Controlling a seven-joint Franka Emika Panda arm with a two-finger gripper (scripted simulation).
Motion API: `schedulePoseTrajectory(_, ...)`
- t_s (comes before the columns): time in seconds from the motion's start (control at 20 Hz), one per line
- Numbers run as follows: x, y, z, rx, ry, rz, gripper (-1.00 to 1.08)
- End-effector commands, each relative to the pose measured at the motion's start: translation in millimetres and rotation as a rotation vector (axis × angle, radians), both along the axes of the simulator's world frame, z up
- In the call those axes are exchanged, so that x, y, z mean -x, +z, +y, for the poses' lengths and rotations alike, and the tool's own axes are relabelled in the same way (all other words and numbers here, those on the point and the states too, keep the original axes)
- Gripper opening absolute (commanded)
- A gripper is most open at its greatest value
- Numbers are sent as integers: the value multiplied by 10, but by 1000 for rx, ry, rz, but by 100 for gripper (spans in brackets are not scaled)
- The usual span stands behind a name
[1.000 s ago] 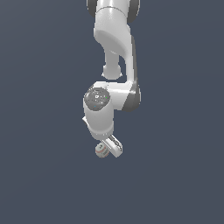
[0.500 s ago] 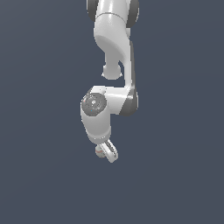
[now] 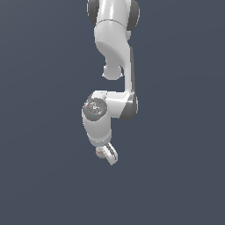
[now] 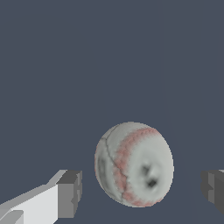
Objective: Pick up the object and move it to a goal position.
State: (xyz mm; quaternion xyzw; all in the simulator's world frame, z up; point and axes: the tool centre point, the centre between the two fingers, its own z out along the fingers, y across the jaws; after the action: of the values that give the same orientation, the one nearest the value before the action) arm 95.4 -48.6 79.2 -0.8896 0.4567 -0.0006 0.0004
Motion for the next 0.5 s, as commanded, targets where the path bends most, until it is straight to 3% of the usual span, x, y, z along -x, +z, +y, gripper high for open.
schedulePoseTrajectory(0.0, 10, -154, -2, 0, -2, 2, 100)
schedulePoseTrajectory(0.45, -3, -314, -2, 0, -3, 1, 100)
